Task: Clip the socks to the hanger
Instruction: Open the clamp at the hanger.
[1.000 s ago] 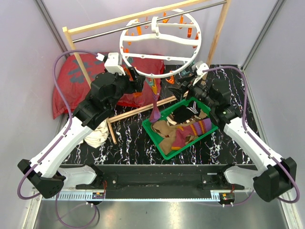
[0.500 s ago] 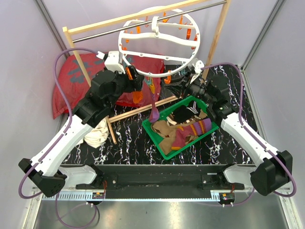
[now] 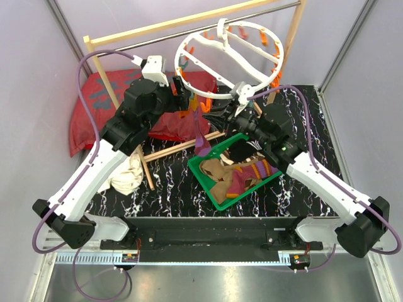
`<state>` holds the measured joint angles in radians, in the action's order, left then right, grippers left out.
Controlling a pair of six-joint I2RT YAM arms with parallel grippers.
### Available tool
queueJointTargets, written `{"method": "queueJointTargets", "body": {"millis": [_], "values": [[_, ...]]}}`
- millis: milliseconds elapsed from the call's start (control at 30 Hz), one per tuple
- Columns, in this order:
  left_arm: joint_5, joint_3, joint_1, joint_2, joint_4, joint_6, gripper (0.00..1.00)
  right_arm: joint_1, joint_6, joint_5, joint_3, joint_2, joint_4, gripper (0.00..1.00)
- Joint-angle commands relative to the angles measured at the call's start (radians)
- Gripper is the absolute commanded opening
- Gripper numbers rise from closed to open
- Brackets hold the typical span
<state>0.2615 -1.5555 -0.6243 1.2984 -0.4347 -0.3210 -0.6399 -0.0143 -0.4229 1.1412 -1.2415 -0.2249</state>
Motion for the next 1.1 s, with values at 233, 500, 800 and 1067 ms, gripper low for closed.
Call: {"method": "queueJointTargets", "body": {"millis": [233,500,800,1067], "values": [[-0.053,-0.077,0.017,-0.014,0.011,-0.004,0.8,-0.234,-0.17,0.527,0.094,-0.045,0.01,0.09],[-0.06,0.029,0.017,-0.185,0.014,-0.076,0.82,-0.291,-0.197,0.662,0.126,-0.101,0.002,0.09],[-0.185,0.077,0.009,-0.174,0.039,-0.176,0.75,-0.326,-0.213,0.728,0.132,-0.131,-0.022,0.09],[-0.145,0.074,-0.037,-0.122,0.042,-0.197,0.64,-0.346,-0.234,0.776,0.127,-0.151,-0.056,0.11]]}}
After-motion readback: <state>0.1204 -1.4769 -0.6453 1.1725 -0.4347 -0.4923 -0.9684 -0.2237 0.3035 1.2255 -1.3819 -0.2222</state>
